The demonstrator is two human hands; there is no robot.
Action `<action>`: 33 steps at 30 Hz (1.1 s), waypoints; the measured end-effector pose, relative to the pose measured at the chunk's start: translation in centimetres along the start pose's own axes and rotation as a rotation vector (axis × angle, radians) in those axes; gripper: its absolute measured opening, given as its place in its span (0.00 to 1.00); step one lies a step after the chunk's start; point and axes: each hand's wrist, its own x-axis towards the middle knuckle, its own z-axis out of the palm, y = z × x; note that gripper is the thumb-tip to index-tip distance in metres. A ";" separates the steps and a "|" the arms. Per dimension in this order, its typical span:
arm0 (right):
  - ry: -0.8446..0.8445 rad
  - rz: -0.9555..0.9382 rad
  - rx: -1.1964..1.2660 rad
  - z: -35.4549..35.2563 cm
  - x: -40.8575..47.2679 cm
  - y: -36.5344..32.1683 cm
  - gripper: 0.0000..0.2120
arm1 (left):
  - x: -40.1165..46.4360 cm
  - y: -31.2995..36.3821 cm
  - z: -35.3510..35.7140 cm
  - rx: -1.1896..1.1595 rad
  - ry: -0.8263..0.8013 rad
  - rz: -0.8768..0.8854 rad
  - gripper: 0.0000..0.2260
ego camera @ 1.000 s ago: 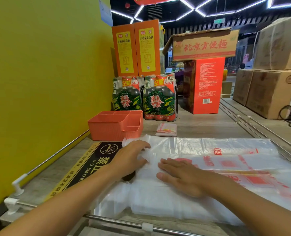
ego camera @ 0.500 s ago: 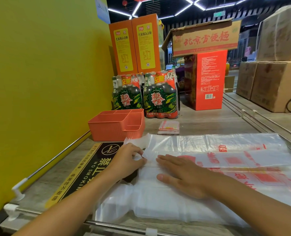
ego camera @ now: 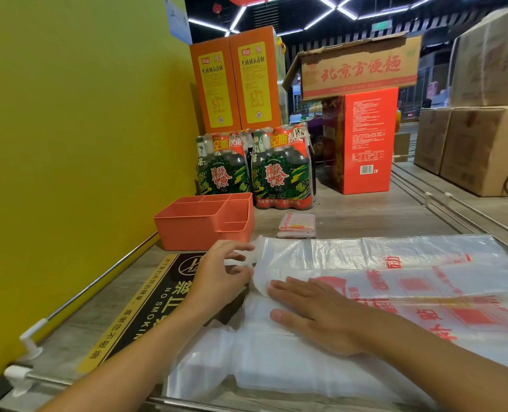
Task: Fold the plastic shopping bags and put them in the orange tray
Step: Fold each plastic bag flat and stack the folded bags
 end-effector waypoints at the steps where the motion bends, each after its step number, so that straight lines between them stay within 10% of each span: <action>1: 0.001 -0.001 0.000 0.0 0.0 0.0 0.31 | 0.0 0.1 0.1 -0.028 0.005 -0.017 0.18; 12: -0.004 0.003 0.019 0.1 0.0 0.1 0.32 | 0.9 -0.5 0.4 -0.235 0.051 -0.625 0.24; 17: 0.023 -0.007 0.025 -0.1 -0.2 0.1 0.31 | 0.8 0.4 0.3 -0.334 0.074 -0.614 0.26; 21: 0.096 -0.009 0.061 -0.2 -0.2 -0.1 0.33 | 0.6 2.2 0.7 -0.563 0.014 -0.643 0.07; 26: 0.067 -0.007 0.060 -0.1 -0.3 -0.1 0.32 | -0.4 2.1 2.3 -0.748 -0.065 -0.643 0.18; 33: 0.073 -0.008 0.084 -0.8 -0.6 0.0 0.31 | -0.1 2.0 3.6 -0.373 0.063 -0.531 0.23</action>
